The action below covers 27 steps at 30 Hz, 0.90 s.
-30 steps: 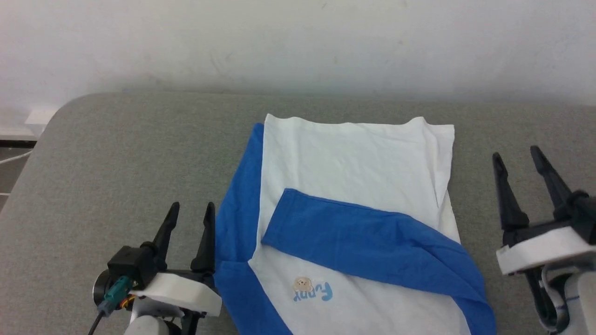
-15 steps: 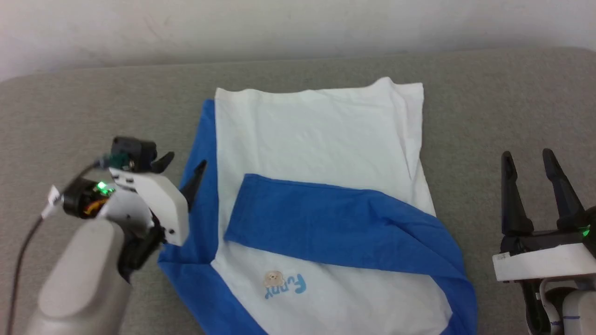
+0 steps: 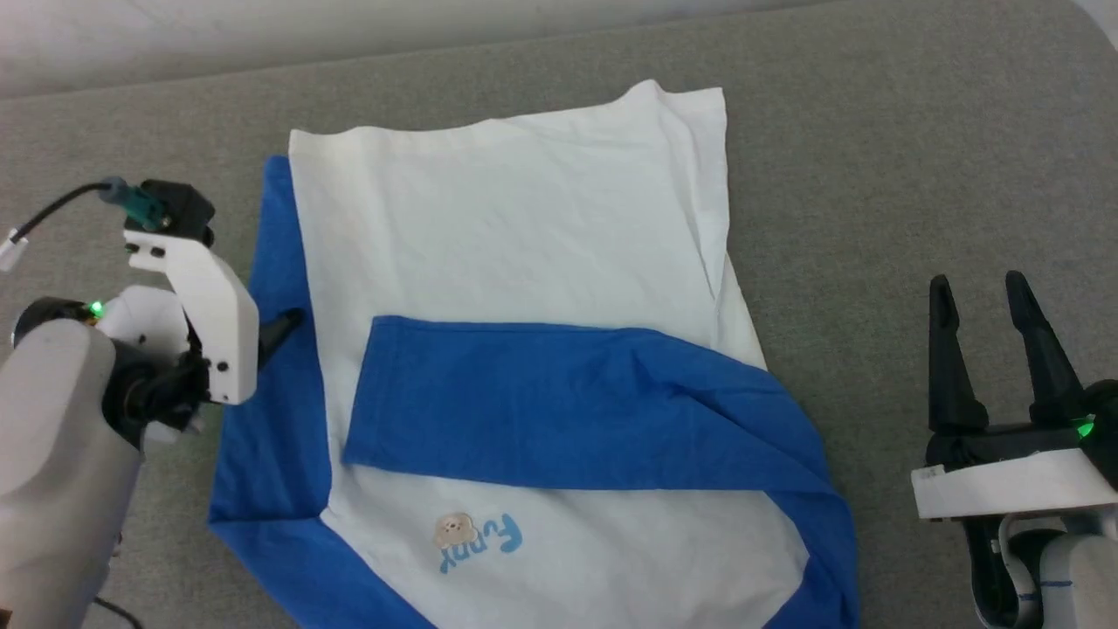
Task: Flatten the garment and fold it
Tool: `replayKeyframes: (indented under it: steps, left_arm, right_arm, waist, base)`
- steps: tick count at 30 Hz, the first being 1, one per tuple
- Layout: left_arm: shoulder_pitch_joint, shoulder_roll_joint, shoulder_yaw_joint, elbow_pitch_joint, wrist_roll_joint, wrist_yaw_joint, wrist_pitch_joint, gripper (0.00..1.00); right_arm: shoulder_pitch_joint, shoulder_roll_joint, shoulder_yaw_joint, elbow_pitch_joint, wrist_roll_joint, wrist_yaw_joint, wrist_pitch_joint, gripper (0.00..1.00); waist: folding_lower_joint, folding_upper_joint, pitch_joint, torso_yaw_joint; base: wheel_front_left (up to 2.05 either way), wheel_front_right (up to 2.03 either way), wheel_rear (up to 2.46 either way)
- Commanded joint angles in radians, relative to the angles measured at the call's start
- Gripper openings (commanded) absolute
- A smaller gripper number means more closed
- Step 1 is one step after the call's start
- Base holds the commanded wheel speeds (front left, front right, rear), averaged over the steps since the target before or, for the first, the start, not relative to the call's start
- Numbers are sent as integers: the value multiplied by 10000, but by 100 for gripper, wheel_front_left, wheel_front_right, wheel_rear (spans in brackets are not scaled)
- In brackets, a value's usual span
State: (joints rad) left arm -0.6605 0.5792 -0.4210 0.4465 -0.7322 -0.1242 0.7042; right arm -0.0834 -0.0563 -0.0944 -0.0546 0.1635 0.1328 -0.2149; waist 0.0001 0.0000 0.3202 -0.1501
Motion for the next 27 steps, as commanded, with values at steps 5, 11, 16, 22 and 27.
replayKeyframes:
  steps: [5,11,16,22,27]
  left_arm:
    - [-125,-32,-238,677,240,91,97,100]
    - [46,-306,-290,1100,-250,37,308,0]
    - [197,-317,88,1208,-114,241,-1175,0]
    - [718,-502,609,1025,-128,576,-2997,0]
    - [1301,-728,967,166,31,1144,-4458,0]
  right_arm:
    - [-189,53,70,139,65,-21,-153,100]
    - [-203,57,75,255,39,-21,-209,100]
    - [-135,59,58,364,-55,-21,-176,100]
    - [179,59,-76,409,-100,-21,-49,100]
    - [485,42,-103,318,-90,-21,117,100]
  waist:
    - [-1,0,247,-177]
    - [-1,0,224,-21]
    - [-1,0,-220,214]
    - [-1,0,-1108,615]
    - [-1,0,-1722,895]
  base:
    - [0,0,0]
    - [0,0,0]
    - [0,0,0]
    - [0,0,0]
    - [0,0,0]
